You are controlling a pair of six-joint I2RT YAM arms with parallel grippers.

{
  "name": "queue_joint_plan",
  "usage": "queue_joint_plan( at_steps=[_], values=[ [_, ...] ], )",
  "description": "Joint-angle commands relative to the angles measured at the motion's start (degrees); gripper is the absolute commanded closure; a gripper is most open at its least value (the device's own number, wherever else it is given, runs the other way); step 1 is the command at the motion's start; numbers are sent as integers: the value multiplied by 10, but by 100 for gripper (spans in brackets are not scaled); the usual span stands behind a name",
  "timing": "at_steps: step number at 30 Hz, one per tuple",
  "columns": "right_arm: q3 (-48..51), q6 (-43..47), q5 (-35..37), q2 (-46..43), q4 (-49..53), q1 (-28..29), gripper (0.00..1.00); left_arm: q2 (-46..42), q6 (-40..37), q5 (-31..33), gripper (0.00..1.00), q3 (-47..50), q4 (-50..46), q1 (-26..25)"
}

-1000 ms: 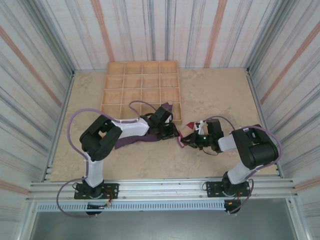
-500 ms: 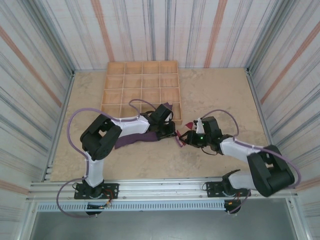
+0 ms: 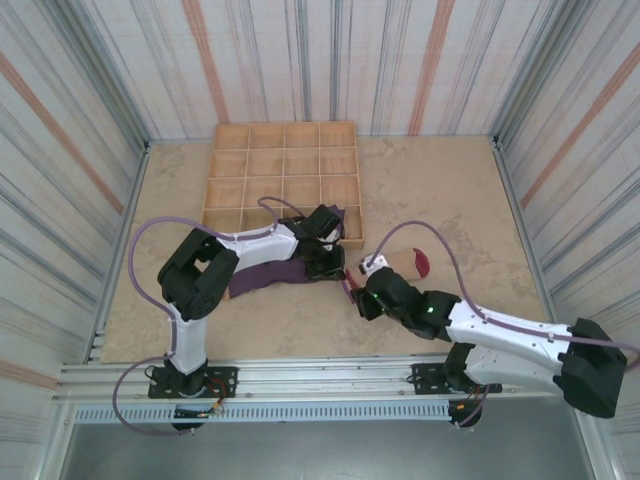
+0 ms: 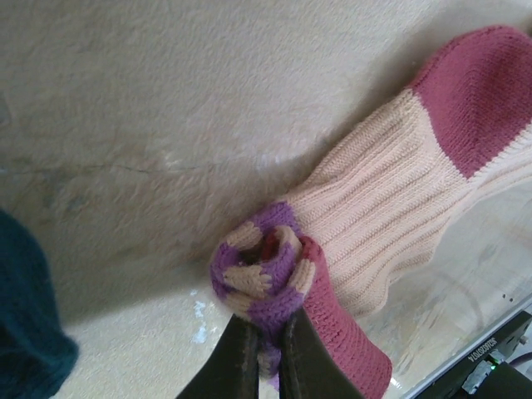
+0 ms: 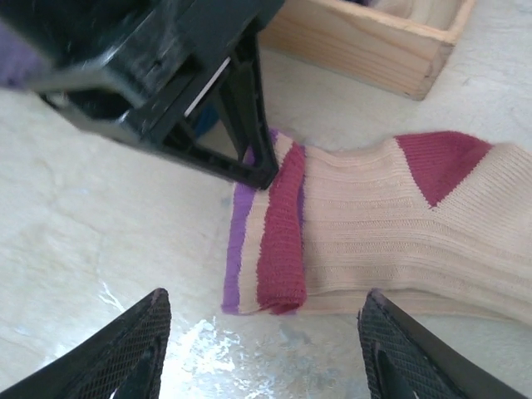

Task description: Roll the socks

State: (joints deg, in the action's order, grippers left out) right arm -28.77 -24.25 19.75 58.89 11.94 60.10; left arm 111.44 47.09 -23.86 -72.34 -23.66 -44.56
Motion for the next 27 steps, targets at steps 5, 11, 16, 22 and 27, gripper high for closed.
queue_joint_plan(
  at_steps=[5,11,16,22,27],
  values=[
    [-77,61,150,171,-4,89,40,-17,-16,-10,100,-8,-48,7],
    [-116,58,199,287,-11,113,43,-27,-16,-12,100,3,-47,12],
    [-123,42,237,331,-9,116,47,-36,-16,-17,100,17,-41,18],
    [-129,37,247,365,-20,114,74,-41,-17,-17,100,26,-32,20],
    [-106,34,195,348,-54,96,99,-64,-15,-14,75,49,-8,24]
  ],
)
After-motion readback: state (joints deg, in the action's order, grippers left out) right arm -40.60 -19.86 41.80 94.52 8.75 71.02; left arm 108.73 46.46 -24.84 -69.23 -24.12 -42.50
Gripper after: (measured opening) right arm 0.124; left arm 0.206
